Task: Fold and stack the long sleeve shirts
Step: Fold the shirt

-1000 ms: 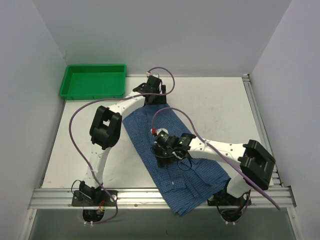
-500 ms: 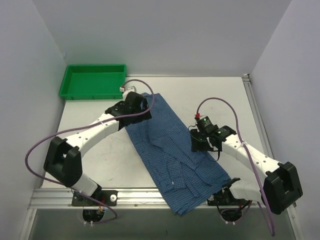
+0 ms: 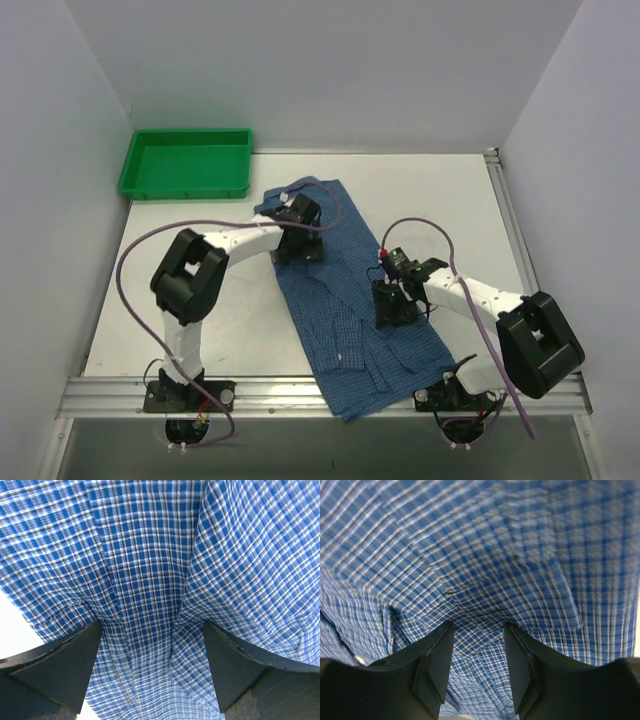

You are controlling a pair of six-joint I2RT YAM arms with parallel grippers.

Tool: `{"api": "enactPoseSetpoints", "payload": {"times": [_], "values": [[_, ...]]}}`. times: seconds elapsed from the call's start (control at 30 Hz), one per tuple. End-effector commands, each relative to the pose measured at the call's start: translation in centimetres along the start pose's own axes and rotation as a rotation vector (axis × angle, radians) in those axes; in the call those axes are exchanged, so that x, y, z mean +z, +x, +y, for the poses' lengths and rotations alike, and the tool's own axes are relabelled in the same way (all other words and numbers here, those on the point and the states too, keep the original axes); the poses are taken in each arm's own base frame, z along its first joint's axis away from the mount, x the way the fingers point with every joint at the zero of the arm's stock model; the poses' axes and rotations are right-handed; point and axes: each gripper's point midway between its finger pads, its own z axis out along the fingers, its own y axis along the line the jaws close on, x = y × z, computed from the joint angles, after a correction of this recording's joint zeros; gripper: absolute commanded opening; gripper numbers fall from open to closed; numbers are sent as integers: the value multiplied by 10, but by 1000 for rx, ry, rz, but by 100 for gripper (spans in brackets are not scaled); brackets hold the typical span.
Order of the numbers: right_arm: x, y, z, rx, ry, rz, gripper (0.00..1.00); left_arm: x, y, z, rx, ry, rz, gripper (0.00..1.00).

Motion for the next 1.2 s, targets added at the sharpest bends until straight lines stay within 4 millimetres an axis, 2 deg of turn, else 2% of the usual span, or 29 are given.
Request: {"api": "enactPoseSetpoints", "payload": {"times": [0.0,0.1,0.13,0.17,0.23,0.27,0.33,0.4,0.43,0.47,0.5,0.53,0.6,0.63,0.7,0.73,0.8,0.83,0.9,0.93,0.97,1.07,1.1,1.17], "values": [[11,4,30,11,-111,36,44,35,-22,-31,72,86,4,93],[19,2,47,15,-143,46,44,53,-46,-59,134,165,-13,93],[20,0,50,19,-144,44,44,66,-48,-64,148,172,-5,93],[25,-1,51,22,-136,49,45,62,-69,-79,168,211,-50,93],[26,-20,58,20,-151,9,45,70,-84,-88,182,235,-68,94],[28,-25,59,17,-145,9,45,61,-102,-96,182,253,-107,94],[28,-40,56,3,-137,-13,45,53,-122,-91,156,239,-145,94],[18,-58,55,10,-136,-47,44,39,-131,-86,121,230,-163,94],[12,-64,53,8,-132,-69,44,17,-141,-84,102,238,-198,94],[0,-70,50,-6,-125,-98,44,5,-144,-80,83,230,-215,94],[-6,-73,47,-6,-115,-114,45,5,-130,-68,78,204,-193,95],[-12,-77,39,1,-94,-137,45,-27,-141,-65,56,216,-246,95],[-28,-76,30,12,-81,-172,45,-47,-130,-54,7,214,-247,95],[-37,-77,25,29,-82,-201,45,-66,-118,-42,-25,212,-250,95],[-37,-67,16,60,-73,-197,45,-76,-97,-26,-47,203,-232,95],[-39,-64,13,71,-76,-202,45,-84,-77,-12,-73,196,-213,95],[-32,-52,8,100,-75,-168,45,-90,-51,-2,-89,208,-167,94],[-29,-49,7,111,-75,-157,45,-89,-25,13,-104,197,-127,93],[-22,-43,6,137,-73,-136,44,-89,5,21,-113,213,-65,90],[-17,-39,4,145,-67,-128,43,-96,13,24,-116,233,-60,89],[-14,-38,3,155,-67,-125,43,-86,38,38,-113,205,-10,88],[-6,-43,2,178,-68,-132,41,-87,62,48,-141,219,12,87],[-4,-46,1,186,-69,-135,40,-82,84,54,-141,225,67,87],[2,-52,-1,186,-60,-123,39,-81,95,56,-168,245,85,87]]}}
